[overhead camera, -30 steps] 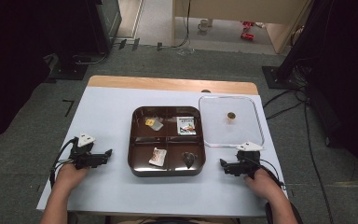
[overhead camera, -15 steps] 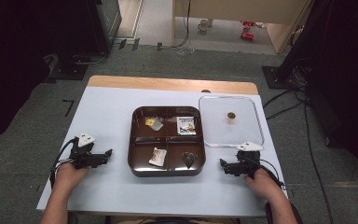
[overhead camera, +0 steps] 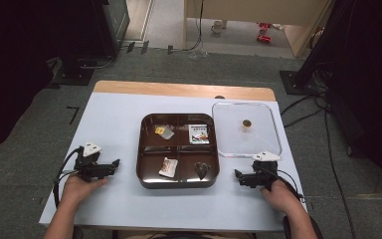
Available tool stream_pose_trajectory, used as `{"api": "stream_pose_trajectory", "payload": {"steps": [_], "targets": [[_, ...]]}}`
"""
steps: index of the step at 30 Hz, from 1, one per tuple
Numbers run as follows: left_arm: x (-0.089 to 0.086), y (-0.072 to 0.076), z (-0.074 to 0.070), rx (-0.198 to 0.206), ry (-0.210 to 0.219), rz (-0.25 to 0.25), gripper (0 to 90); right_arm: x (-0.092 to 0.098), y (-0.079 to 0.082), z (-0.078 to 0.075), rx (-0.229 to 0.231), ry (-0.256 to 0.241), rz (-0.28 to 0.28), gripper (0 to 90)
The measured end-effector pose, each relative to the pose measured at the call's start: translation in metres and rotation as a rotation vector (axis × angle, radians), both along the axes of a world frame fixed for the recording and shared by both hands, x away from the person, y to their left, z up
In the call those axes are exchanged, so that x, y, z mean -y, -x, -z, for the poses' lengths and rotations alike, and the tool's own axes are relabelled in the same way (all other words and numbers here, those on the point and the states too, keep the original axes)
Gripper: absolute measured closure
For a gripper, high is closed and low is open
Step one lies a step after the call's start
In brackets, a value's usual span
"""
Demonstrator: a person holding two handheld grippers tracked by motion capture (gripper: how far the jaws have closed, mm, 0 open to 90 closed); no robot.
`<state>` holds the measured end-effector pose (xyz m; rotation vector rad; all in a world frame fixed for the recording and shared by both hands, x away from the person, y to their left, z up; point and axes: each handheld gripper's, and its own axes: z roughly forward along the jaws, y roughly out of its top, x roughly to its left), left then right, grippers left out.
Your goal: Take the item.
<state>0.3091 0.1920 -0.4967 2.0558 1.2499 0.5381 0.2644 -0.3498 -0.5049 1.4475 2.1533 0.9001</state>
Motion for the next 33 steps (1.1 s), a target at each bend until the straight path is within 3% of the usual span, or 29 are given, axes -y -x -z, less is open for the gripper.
{"api": "stream_pose_trajectory", "payload": {"steps": [6,8,19,21,26,30,33], "targets": [[0.001,-0.001,-0.001,-0.004,-0.003,-0.003,13.0,0.0,0.0,0.0,0.002,0.001,-0.002,0.0],[0.002,-0.003,-0.003,-0.032,-0.017,-0.004,13.1,0.0,0.0,0.0,0.002,0.0,-0.002,0.0],[0.005,-0.009,-0.011,-0.091,-0.049,-0.009,16.3,0.0,0.0,0.0,0.002,0.0,-0.002,0.0],[0.005,-0.009,-0.012,-0.087,-0.043,0.0,23.8,0.0,0.0,0.0,0.002,0.0,-0.002,0.0],[0.005,-0.011,-0.018,-0.138,-0.006,0.036,30.7,0.0,0.0,0.0,0.002,0.0,-0.002,0.0],[0.002,-0.013,-0.025,-0.15,0.031,0.047,32.7,0.0,0.0,0.0,0.002,0.0,-0.002,0.0],[0.004,-0.015,-0.031,-0.148,0.016,0.063,34.4,0.0,0.0,0.0,0.002,0.0,-0.002,0.0]]}}
